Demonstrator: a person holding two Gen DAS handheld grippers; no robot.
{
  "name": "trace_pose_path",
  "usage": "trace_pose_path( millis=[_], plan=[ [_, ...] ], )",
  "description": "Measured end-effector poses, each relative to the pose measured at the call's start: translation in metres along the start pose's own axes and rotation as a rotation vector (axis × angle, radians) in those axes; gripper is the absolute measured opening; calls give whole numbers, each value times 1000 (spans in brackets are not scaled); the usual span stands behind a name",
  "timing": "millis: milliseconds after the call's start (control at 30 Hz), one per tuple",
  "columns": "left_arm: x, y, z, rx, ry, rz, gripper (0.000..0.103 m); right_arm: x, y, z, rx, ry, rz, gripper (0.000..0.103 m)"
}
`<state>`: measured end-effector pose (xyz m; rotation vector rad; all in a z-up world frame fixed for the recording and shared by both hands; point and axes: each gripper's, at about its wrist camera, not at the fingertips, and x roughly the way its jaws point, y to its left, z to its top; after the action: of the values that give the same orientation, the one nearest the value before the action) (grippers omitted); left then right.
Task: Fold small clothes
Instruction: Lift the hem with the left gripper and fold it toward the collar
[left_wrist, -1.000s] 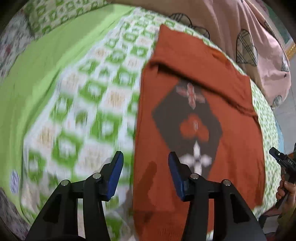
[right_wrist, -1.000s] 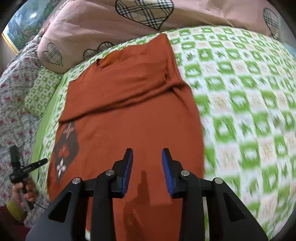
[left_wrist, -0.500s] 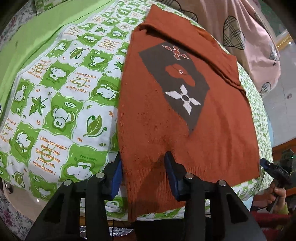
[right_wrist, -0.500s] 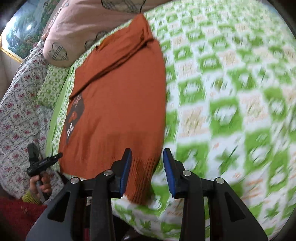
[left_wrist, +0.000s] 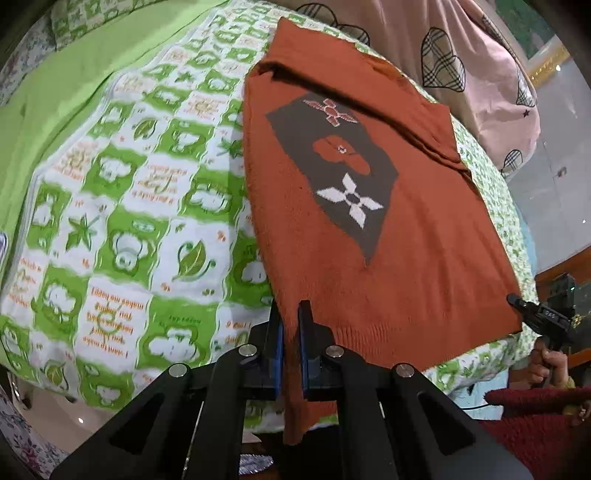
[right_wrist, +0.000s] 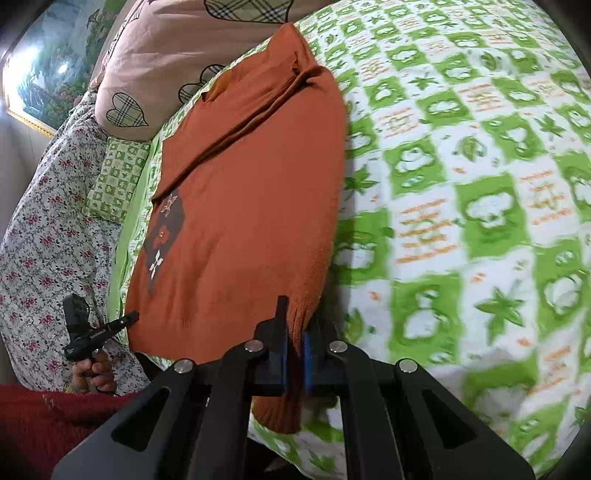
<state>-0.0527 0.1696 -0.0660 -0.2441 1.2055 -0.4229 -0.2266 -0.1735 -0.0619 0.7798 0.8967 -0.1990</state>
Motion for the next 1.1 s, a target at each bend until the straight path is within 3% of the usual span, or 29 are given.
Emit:
trace_pose_path(
  millis=[100, 200, 267, 333, 367, 500, 733, 900, 1100],
  plan=[
    [11, 5, -5, -32, 66, -6, 23, 7, -6, 1, 4, 27, -1, 10],
    [13, 1, -7, -37, 75, -39, 37, 16, -9, 2, 30, 53, -4, 13],
    [18, -6, -8, 2, 74, -18, 33, 19, -8, 1, 8, 56, -6, 13],
    [21, -11, -8, 29, 65, -17, 9, 21, -5, 0, -19, 59, -6, 13],
    [21, -12, -8, 32, 64, -27, 7, 21, -5, 0, -29, 65, 1, 12],
    [12, -12, -9, 38, 33, -33, 6, 17, -2, 5, -45, 75, 26, 7],
    [-27, -17, 11, -34, -84, -133, 5, -1, 14, 25, -39, 17, 130, 7],
    [-49, -33, 61, -12, -190, -181, 5, -13, 37, 73, -62, -82, 181, 7],
    [-49, -47, 141, 27, -302, -176, 5, -11, 61, 145, -112, -178, 196, 7]
  ],
)
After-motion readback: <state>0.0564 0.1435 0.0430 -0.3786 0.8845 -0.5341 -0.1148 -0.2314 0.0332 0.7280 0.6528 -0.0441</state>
